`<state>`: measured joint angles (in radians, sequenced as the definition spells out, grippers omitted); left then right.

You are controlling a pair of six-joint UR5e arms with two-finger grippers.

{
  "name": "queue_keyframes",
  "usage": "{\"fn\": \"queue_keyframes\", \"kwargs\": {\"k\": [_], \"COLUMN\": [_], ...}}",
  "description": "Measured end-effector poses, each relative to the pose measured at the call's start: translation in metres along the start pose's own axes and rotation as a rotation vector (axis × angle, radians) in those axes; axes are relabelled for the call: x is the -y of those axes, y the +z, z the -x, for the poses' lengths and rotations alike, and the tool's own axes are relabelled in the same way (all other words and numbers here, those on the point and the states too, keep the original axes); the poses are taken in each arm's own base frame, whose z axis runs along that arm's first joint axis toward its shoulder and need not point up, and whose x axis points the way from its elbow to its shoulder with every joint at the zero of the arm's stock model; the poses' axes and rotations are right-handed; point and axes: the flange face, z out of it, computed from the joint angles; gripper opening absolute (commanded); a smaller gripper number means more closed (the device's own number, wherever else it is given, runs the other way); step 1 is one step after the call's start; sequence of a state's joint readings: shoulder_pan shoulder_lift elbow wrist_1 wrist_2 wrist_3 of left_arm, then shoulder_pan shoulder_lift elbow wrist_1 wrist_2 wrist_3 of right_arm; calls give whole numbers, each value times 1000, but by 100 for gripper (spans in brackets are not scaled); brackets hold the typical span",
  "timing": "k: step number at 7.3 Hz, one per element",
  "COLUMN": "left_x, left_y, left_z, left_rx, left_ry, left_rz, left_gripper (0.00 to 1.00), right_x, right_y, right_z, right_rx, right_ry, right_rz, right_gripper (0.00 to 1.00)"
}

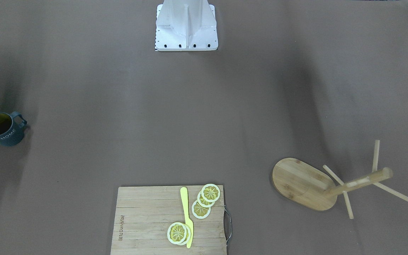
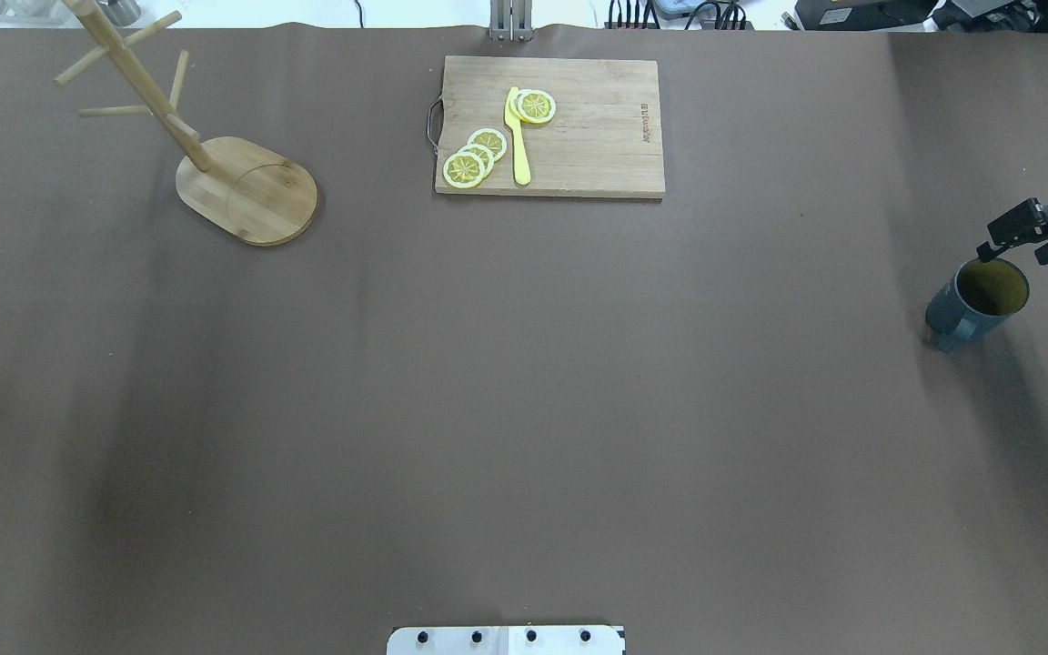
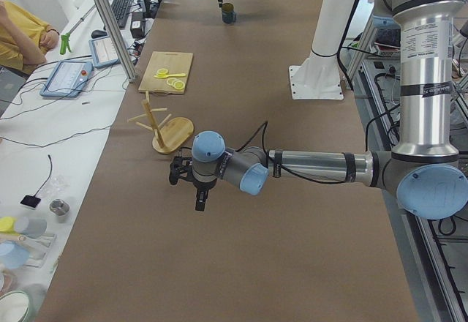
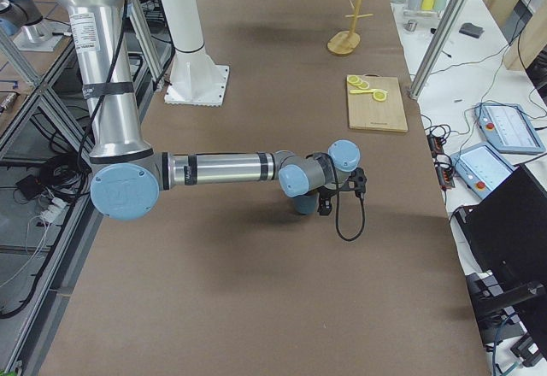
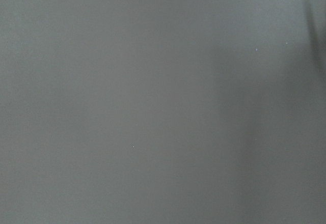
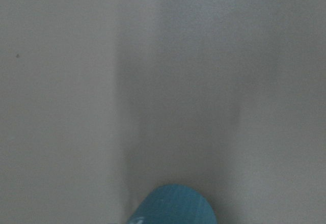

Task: Hang cup on storage rack
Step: 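Lower the right gripper onto the rim of the blue mug, then grip the blue mug rim with the right gripper and drag it toward the table center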

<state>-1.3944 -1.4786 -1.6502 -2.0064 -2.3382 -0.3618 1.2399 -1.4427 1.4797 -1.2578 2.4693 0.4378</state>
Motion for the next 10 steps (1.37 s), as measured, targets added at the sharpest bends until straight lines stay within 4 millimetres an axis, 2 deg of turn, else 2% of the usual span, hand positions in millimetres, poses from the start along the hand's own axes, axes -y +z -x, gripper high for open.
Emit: {"fn": "queue_keyframes", "kwargs": {"k": [2,4,6,7,8,9,10], "left_x": [-2,-2,-2,-2,-2,-2,-2], "left_y": [1,0,-1,-1,-1,-2,-2], "left_z": [1,1,-1,-1,-2,-2,-2], "left_rx": [-1,-4,-7,-7,-8,-8,-9], "left_ry": [-3,-3,-1,-1,0,1,3], "left_rz": [3,4,2,1,0,-1,-2], "left_gripper": [98,98,98,98,98,98,98], "right_x": [-6,-23,-46,-51,-50,-46,-41], "right_y": [-9,-6,1,6,12,19,24], "right_z": [5,-9,-27,-30,-28,-24,-22], "right_rx": [36,29,10,-3,-11,-18,-23], "right_ry": [-2,4,7,5,1,-2,-4], "right_rz": [0,6,21,29,37,45,51], "right_gripper": [89,83,70,66,57,9,0]}}
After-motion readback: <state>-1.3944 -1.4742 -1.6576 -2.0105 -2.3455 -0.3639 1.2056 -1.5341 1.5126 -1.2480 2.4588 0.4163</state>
